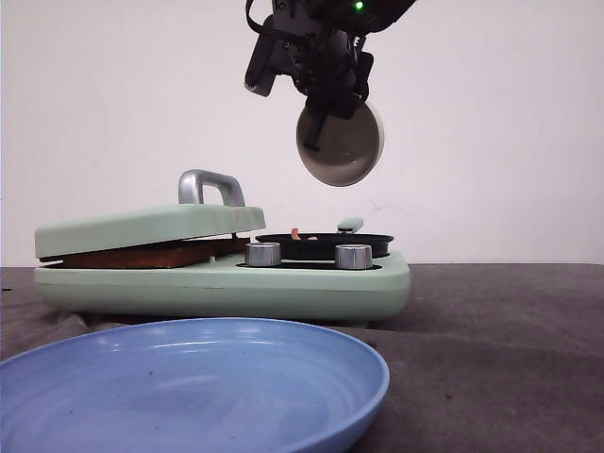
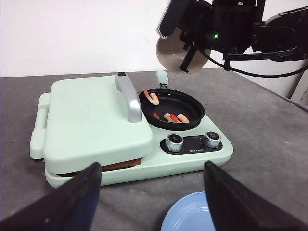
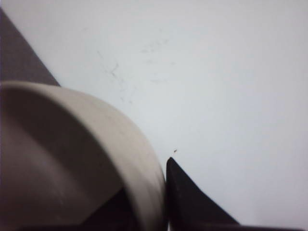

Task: Make breakfast with bread and shrimp
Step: 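Tilt the bowl with the right gripper to pour shrimp into the pan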

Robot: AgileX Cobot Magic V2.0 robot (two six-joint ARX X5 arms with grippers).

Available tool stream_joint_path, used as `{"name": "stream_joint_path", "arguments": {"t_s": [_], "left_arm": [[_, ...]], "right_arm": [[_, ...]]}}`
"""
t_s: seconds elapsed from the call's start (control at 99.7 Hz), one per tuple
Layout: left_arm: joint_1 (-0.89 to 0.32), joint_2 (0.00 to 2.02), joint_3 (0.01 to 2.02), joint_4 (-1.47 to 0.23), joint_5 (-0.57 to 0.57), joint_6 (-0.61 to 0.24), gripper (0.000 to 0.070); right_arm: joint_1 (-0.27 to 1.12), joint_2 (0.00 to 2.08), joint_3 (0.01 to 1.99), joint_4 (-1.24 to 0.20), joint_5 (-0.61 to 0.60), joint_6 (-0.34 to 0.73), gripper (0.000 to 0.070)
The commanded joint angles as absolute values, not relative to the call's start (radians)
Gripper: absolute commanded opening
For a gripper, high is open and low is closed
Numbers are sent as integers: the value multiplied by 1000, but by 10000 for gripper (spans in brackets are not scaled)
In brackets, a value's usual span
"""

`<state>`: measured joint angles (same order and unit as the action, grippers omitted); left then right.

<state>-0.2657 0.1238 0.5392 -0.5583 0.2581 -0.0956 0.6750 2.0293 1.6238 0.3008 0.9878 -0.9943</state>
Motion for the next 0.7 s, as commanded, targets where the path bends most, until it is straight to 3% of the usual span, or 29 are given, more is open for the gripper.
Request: {"name": "stream_joint_path", "arguments": {"t_s": [0.0,0.321,0.692], "left_arm": [[-268,121,541,-552,260,-87,352],[-268,121,541,-554,260,-87,352],[-268,121,541,-556,260,-87,352]], "right_arm": [[685,2044,1651,311,1015,-876,0],[674,1995,1651,38,1007,-556,0],[569,1823,1651,-454,780,-83,0]]}}
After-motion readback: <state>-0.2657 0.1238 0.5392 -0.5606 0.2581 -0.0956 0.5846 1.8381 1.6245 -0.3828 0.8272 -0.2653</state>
